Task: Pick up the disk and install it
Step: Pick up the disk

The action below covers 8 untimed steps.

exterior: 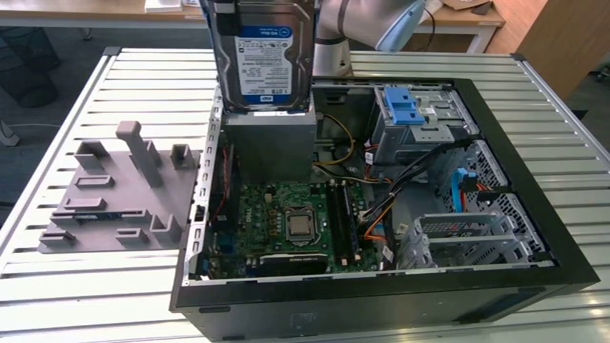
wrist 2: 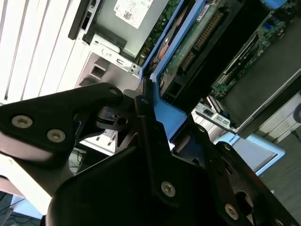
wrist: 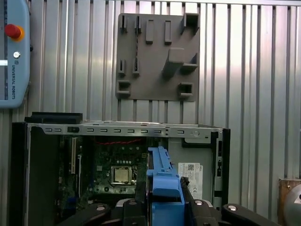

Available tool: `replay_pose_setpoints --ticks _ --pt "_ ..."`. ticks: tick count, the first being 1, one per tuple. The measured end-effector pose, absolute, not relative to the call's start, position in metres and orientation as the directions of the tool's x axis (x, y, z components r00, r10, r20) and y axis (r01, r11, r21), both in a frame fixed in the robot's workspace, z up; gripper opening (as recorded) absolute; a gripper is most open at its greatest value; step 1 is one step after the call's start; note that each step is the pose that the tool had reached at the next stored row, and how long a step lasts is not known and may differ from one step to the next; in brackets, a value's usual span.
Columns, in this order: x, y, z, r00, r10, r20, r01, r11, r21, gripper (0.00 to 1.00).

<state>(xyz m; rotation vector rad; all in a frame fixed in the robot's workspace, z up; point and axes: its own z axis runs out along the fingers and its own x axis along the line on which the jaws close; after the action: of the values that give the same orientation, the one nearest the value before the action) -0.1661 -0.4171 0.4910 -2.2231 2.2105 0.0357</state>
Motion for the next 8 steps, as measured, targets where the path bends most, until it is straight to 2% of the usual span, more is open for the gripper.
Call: replay_pose_setpoints --ticks 8 --pt "-0.13 -0.418 0.49 0.006 -1.0 -0.021 -1.0 -0.006 0.012 0.36"
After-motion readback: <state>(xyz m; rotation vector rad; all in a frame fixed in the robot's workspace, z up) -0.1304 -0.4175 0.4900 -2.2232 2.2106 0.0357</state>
